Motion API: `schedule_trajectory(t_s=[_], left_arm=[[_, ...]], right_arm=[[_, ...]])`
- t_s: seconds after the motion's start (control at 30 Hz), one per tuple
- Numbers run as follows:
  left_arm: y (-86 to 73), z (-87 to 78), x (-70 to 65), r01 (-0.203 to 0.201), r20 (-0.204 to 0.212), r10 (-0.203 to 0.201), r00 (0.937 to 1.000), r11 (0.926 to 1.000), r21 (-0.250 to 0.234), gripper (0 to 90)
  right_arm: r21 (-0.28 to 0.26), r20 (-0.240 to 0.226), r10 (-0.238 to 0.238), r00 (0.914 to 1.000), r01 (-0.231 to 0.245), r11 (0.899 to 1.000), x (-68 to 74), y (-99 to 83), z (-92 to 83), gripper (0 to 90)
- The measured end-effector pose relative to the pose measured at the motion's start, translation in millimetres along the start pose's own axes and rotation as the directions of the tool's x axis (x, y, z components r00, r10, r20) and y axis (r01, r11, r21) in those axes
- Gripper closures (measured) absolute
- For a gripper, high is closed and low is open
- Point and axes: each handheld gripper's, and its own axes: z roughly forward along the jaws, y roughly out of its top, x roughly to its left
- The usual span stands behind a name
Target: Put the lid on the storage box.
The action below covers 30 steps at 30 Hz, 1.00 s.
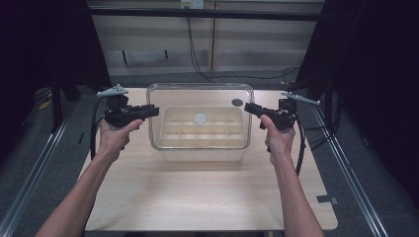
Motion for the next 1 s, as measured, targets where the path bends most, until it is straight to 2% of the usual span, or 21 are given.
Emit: schedule_trajectory(t_s=[0.13,0.4,0.73,0.83,1.0], left_arm=[[-2.0,5.2,2.2,0.015,0.0,-0.015,0.9999,0.9999,0.008,68.6],[-8.0,13.1,8.0,0.044,0.001,-0.044,0.999,0.9989,0.015,68.3],[-10.5,22.1,13.3,0.054,-0.001,-0.054,0.9986,0.9981,0.029,67.4],[-11.3,25.8,15.2,0.041,-0.011,-0.041,0.9991,0.9987,0.031,65.5],[-13.9,34.4,22.1,0.072,-0.003,-0.072,0.9974,0.997,0.029,64.0]], right_arm=[[0.007,0.003,0.017,0.9999,-0.017,1.0,-6.5,-1.0,3.0,72.1],[0.022,0.017,0.018,0.9997,-0.018,1.0,-10.6,-3.1,7.2,72.1],[0.043,0.023,0.046,0.9987,-0.047,0.998,-21.0,-7.1,13.6,72.2],[0.044,0.023,0.055,0.9982,-0.056,0.997,-23.5,-7.1,16.4,72.4],[0.054,0.037,0.053,0.9979,-0.054,0.997,-27.4,-5.8,20.9,72.4]])
